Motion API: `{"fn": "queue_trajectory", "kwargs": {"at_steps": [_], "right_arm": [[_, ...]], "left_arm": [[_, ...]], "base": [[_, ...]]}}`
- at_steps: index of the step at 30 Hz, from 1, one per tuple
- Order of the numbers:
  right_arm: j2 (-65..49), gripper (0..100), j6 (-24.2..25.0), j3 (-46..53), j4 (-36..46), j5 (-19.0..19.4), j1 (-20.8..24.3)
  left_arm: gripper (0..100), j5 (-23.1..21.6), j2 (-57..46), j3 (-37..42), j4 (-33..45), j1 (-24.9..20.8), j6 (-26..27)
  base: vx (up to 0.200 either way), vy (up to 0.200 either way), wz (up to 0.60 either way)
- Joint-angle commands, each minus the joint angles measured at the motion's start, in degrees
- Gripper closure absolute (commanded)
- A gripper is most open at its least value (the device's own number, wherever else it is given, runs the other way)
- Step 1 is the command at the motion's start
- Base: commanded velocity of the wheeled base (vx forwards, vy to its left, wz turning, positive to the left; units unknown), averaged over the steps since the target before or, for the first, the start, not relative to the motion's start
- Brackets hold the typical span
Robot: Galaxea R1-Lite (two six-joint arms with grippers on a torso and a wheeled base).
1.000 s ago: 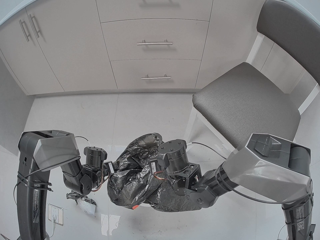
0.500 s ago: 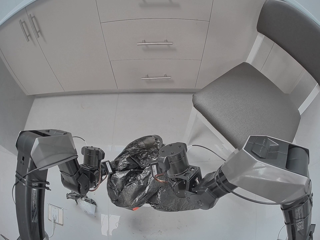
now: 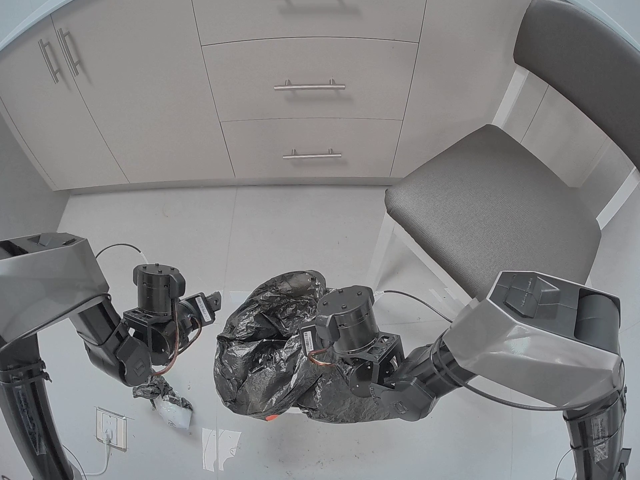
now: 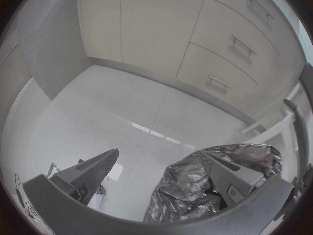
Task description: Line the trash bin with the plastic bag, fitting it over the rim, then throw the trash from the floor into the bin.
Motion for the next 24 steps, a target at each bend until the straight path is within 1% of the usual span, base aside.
{"fn": "queue_trajectory", "kwargs": {"at_steps": [1,4,6,7,8,9,10,12,13,14,15,17,18,22,24], "right_arm": [[-0.5,100,-0.1,-0.4,0.0,-0.2,0.0],[-0.6,100,-0.2,-0.4,0.0,-0.9,-0.1],[-0.6,100,-0.2,-0.4,0.0,-0.9,-0.1],[-1.2,100,-0.2,0.0,-0.1,-0.9,-0.2],[-1.3,100,-0.2,-0.1,-0.1,-0.9,-0.3],[-1.3,100,-0.2,-0.1,-0.1,-0.9,-0.3],[-1.7,100,-0.2,-0.1,-0.1,-0.9,-0.4],[-1.7,100,-0.2,-0.2,-0.1,-0.9,-0.4],[-1.7,100,-0.2,-0.3,0.0,-0.9,-0.3],[-1.7,100,-0.2,-0.4,-0.1,-0.9,-0.3],[-1.7,100,-0.2,-0.4,-0.1,-0.9,-0.2],[-1.8,100,-0.2,-0.4,-0.1,-1.0,-0.1],[-1.8,100,-0.2,-0.3,-0.1,-1.0,-0.1],[-2.3,100,-0.2,-0.5,-0.1,-1.0,-0.1],[-2.1,100,-0.2,-0.6,-0.1,-0.9,0.0]], "left_arm": [[0,-2.1,-7.7,6.4,-0.4,-6.0,0.6],[0,-7.4,-10.4,12.0,-1.9,-9.2,1.5],[0,-7.8,-10.5,12.3,-2.1,-9.3,1.6],[0,-12.1,-11.0,16.9,-5.1,-9.7,5.2],[0,-13.9,-10.7,19.3,-7.6,-9.6,8.0],[0,-13.9,-10.7,19.3,-7.6,-9.6,8.0],[0,-17.9,-10.4,23.7,-13.5,-9.2,12.4],[0,-22.6,-9.7,27.2,-18.5,-8.8,15.8],[0,-25.3,-9.0,29.1,-21.5,-8.8,18.5],[0,-26.8,-8.0,30.5,-23.7,-8.8,21.2],[0,-27.0,-6.3,31.4,-25.4,-8.9,24.1],[0,-26.2,-2.5,32.9,-28.6,-9.4,28.2],[0,-25.6,-1.0,33.4,-29.9,-9.8,29.1],[0,-24.6,1.0,32.9,-29.9,-12.2,29.3],[0,-24.6,0.9,31.9,-29.9,-14.1,29.5]], "base": [[0.000,0.000,0.00],[0.000,0.000,0.00],[0.000,0.000,0.00],[0.000,0.000,0.00],[0.000,0.000,0.00],[0.000,0.000,0.00],[0.000,0.000,0.00],[0.000,0.000,0.00],[0.000,0.000,0.00],[0.000,0.000,0.00],[0.000,0.000,0.00],[0.000,0.000,0.00],[0.000,0.000,0.00],[0.000,0.000,0.00],[0.000,0.000,0.00]]}}
